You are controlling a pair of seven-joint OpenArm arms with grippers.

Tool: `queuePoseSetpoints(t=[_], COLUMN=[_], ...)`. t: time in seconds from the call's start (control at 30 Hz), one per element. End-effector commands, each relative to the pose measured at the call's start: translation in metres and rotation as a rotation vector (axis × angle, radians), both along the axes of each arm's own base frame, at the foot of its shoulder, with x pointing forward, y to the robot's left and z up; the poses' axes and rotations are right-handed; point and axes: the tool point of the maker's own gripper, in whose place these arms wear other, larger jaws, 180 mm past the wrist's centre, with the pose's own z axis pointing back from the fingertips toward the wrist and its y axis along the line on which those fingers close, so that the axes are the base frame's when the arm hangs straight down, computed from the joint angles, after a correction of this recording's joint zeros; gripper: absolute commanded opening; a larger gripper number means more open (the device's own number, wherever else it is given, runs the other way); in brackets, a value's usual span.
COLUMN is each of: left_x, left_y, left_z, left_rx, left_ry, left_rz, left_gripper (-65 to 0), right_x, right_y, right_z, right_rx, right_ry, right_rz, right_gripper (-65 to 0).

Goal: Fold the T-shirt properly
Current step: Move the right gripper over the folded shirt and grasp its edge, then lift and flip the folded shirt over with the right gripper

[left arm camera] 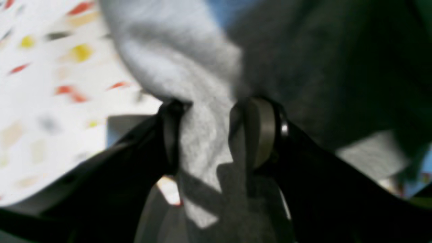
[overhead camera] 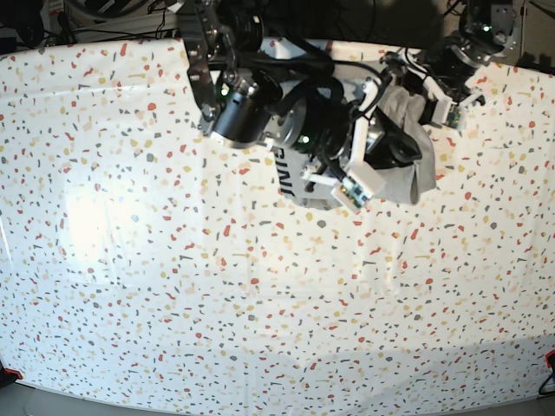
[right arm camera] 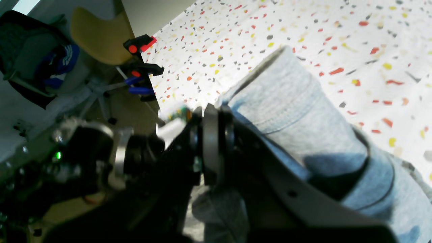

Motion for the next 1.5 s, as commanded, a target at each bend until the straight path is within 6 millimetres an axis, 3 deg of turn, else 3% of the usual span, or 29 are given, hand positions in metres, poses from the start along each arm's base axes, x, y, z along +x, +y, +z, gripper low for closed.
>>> queuePoseSetpoints(t=[0.0, 0.33, 0.57, 0.73, 1.03, 1.27, 1.47], left_x=[0.005, 0.014, 0.02, 0.017, 0.007, 0.005, 0.003], left_y=[-0.006, -0.03, -0.023, 0.0, 0.077, 0.086, 0.089], left_z=[0.011, 0.017, 0.03, 0.04, 0.05, 0.053, 0.052], left_rx=[-0.029, -0.064, -0.158, -0.118, 0.009, 0.027, 0.039], left_ry=[-0.047, -0.075, -0.085, -0.109, -0.131, -0.137, -0.133], left_rz=[-0.011, -0.064, 0.0, 0.046, 0.208, 0.206, 0.196], left_gripper=[-36.0, -36.0, -36.0, -36.0, -36.0, -36.0, -36.0], right_x=[0.002, 0.002, 0.003, 0.012, 0.025, 0.014, 0.013], right_y=[0.005, 0.004, 0.007, 0.014, 0.035, 0.067, 0.075], right_z=[0.019, 0.019, 0.006, -0.013, -0.029, -0.052, -0.057], right_rx=[0.062, 0.062, 0.053, 0.041, 0.047, -0.024, -0.025], right_ry=[-0.03, -0.029, 0.007, 0.053, 0.107, 0.131, 0.144], right_rz=[0.004, 0.003, 0.008, 0.016, 0.079, 0.199, 0.202], right_gripper=[-65.0, -65.0, -65.0, -65.0, -65.0, -65.0, -65.0])
